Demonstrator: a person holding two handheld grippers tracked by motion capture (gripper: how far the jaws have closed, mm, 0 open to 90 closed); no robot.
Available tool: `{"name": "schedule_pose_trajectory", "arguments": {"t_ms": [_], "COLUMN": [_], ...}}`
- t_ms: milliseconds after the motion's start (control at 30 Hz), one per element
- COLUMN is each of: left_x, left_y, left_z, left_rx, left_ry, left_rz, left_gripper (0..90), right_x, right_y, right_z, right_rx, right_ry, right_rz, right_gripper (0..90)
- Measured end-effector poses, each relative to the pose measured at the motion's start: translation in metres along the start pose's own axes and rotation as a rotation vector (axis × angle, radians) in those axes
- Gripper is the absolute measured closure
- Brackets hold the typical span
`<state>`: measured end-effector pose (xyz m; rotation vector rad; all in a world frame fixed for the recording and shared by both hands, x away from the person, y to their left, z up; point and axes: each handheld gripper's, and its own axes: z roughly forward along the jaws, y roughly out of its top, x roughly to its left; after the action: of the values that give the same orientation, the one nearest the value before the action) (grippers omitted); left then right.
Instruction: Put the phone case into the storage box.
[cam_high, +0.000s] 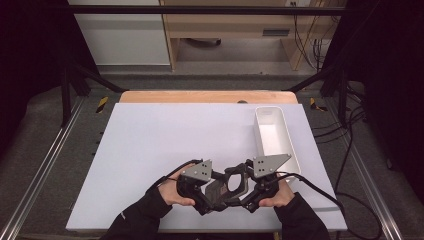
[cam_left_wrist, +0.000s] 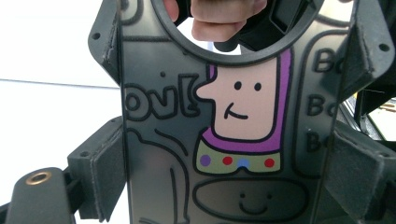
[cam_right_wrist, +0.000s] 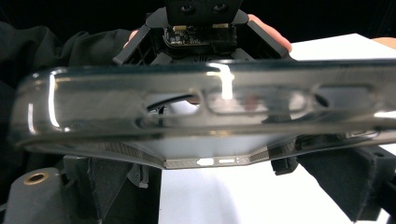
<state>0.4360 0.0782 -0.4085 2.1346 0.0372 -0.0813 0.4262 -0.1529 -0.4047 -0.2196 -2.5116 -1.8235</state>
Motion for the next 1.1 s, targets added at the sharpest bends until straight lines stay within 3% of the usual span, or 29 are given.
{"name": "schedule_pose_trajectory", "arguments": {"t_ms": [167, 333, 533, 867, 1100], "left_x": [-0.001, -0.002, -0.001, 0.005, 0.009], "left_y": [0.000, -0.001, -0.010, -0.033, -0.048], "left_z": [-0.006, -0.018, -0.035, -0.059, -0.075], "left_rx": [0.017, 0.002, 0.001, -0.037, -0.078], "left_ry": [0.034, 0.068, 0.122, 0.253, 0.374], "left_rz": [0.011, 0.008, -0.015, -0.116, -0.200], "left_gripper": [7.8, 5.3, 3.3, 2.5, 2.2], "right_x": [0.000, 0.000, 0.000, -0.002, -0.006], "right_y": [0.001, 0.004, 0.008, 0.014, 0.017], "right_z": [-0.003, -0.008, -0.016, -0.025, -0.030], "right_rx": [-0.004, -0.015, -0.016, 0.009, 0.008], "right_ry": [-0.012, -0.022, -0.057, -0.162, -0.247], "right_rz": [0.000, 0.000, 0.008, 0.037, 0.080], "right_gripper": [12.3, 12.2, 12.2, 12.2, 12.1]}}
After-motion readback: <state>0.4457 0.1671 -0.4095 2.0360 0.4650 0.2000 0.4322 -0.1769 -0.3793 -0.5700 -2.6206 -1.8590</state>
